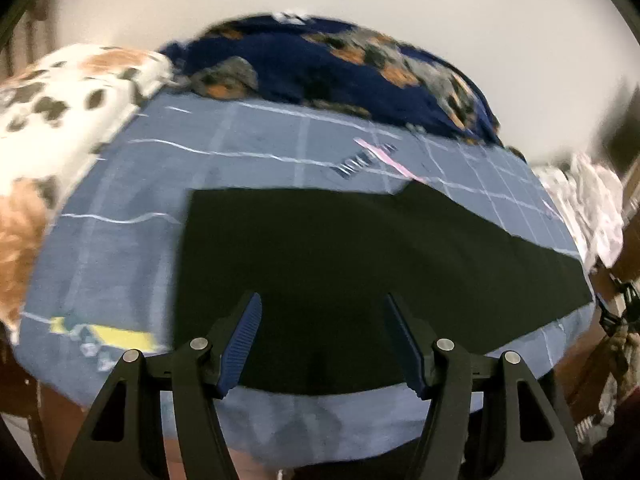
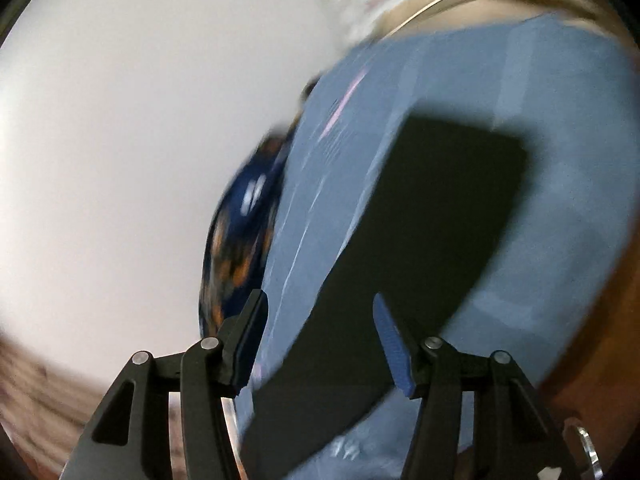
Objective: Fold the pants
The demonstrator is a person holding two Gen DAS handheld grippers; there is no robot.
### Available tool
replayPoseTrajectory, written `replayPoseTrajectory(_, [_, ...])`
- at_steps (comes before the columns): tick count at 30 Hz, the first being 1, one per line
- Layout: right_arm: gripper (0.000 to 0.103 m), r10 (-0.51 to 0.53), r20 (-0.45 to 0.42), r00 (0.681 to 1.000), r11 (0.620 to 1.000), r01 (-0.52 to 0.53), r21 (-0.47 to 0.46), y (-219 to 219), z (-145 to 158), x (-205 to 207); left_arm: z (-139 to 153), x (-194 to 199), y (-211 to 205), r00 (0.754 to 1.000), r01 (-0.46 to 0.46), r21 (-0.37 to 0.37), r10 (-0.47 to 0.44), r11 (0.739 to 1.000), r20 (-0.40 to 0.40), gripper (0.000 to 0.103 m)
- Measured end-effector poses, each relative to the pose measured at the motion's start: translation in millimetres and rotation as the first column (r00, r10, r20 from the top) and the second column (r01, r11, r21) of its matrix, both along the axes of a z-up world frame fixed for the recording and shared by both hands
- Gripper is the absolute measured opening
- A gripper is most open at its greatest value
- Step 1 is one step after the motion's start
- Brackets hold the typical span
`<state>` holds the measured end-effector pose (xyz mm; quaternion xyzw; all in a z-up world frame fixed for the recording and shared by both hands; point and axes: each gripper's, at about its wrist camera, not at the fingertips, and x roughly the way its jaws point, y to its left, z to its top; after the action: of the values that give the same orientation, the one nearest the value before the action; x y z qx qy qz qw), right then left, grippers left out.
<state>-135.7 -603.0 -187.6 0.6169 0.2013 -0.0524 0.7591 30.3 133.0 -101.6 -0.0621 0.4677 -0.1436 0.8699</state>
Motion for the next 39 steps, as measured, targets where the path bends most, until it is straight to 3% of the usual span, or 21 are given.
replayPoseTrajectory(2, [0.054,-0.101,0.023,0.995,0.992,0.099,0.077,-27,-16,-24,-9,8,-16,0.999,0.011,-0.008,-0.012,1.000,-0.033,0.064])
replayPoseTrajectory(4, [0.054,-0.136,0.031,0.990,0.986,0.132,0.098,-43,-23,-33,-16,10,-31,0.999,0.015,-0.035,-0.017,0.999,-0.051,0.064])
replayPoseTrajectory(7, [0.054,-0.150,-0.006,0.989,0.987,0.150,0.058,-61,-22,-37,-20,11,-49,0.998,0.032,-0.029,-0.033,0.999,-0.049,0.064])
replayPoseTrajectory(12, [0.054,-0.167,-0.067,0.984,0.985,0.169,0.022,-78,-24,-32,-21,4,-61,0.996,0.088,0.079,-0.090,0.993,0.026,0.064])
replayPoseTrajectory(18, [0.053,-0.178,-0.122,0.976,0.984,0.180,0.006,-82,-34,-29,-21,7,-49,0.997,0.056,0.010,-0.056,0.998,0.045,0.064])
replayPoseTrajectory(22, [0.058,-0.110,-0.075,0.991,0.991,0.115,0.062,-72,-38,-19,-26,9,-46,0.998,0.046,0.019,-0.046,0.999,0.031,0.064])
replayPoseTrajectory(25, [0.061,-0.071,-0.079,0.994,0.997,0.074,0.029,-60,-35,-8,-29,9,-48,0.999,0.047,0.021,-0.047,0.999,0.017,0.064])
replayPoseTrajectory(29, [0.061,0.003,-0.033,0.999,0.996,0.000,0.086,-46,-44,7,-28,8,-51,0.998,0.057,0.028,-0.058,0.998,0.025,0.064])
replayPoseTrajectory(34, [0.061,0.082,-0.081,0.993,0.995,-0.086,-0.046,-30,-32,25,-31,7,-57,0.997,0.079,0.033,-0.079,0.996,0.013,0.065])
replayPoseTrajectory(39, [0.057,0.072,-0.083,0.994,0.996,-0.076,-0.039,-30,-32,23,-36,7,-63,0.995,0.097,0.038,-0.097,0.995,-0.006,0.065])
